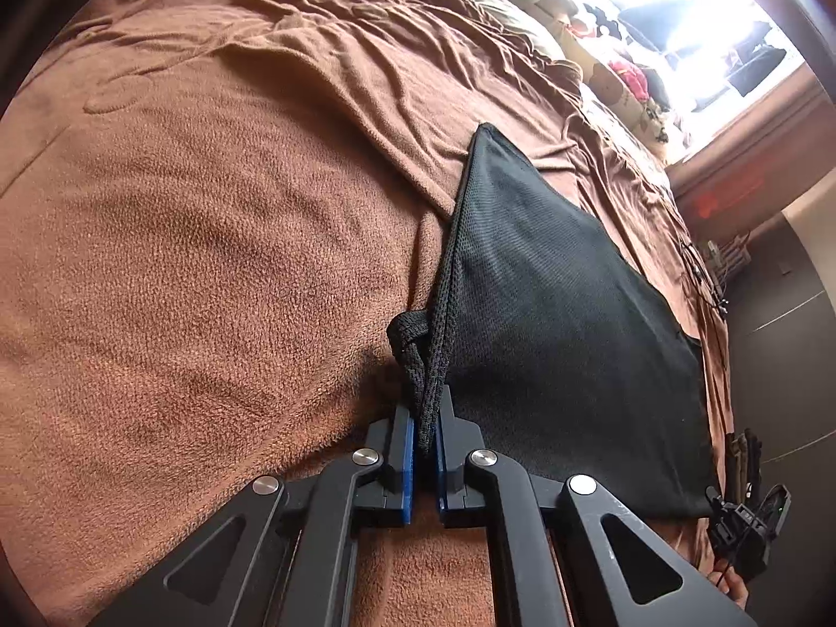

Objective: Fold small clothes
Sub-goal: 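Close both grippers on the shirt's side edge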

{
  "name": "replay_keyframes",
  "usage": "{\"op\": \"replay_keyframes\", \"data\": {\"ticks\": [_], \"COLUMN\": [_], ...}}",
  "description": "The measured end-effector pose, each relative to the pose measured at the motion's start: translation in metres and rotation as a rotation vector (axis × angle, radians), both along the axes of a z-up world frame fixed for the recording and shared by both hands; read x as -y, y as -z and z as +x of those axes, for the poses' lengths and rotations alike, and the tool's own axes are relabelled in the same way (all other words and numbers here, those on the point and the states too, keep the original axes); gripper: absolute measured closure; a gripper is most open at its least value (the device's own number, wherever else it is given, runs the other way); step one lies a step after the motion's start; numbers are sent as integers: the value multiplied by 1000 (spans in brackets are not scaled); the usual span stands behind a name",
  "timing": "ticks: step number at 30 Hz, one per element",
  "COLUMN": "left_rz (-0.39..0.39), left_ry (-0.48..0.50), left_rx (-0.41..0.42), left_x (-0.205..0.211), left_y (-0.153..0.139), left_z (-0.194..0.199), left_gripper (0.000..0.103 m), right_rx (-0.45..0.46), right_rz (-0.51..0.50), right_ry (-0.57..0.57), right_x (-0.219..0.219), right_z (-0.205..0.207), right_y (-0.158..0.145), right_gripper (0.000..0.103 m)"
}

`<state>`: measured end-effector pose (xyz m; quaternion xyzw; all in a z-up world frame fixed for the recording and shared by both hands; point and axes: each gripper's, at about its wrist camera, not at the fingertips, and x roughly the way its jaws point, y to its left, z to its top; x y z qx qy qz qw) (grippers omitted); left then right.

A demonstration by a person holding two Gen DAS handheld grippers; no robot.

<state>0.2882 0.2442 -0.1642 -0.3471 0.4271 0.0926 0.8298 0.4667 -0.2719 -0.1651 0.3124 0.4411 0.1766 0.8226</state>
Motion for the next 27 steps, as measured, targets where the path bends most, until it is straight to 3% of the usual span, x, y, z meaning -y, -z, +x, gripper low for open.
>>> {"op": "replay_keyframes", "data": {"ticks": [10,27], "left_rz": [33,13], "left_ry": [6,-10], "left_rx": [12,-7], "left_x": [-2,-9], "left_y": [-25,-21], "left_z": [-9,-75], "left_gripper": [98,98], "right_rx": [20,-6], "right_rz": [-33,-100], "right_ry": [-30,-88], "right_x": [-4,-6], "right_z": [-17,-57], "right_y": [-19,-23], "right_gripper": [100,100]}}
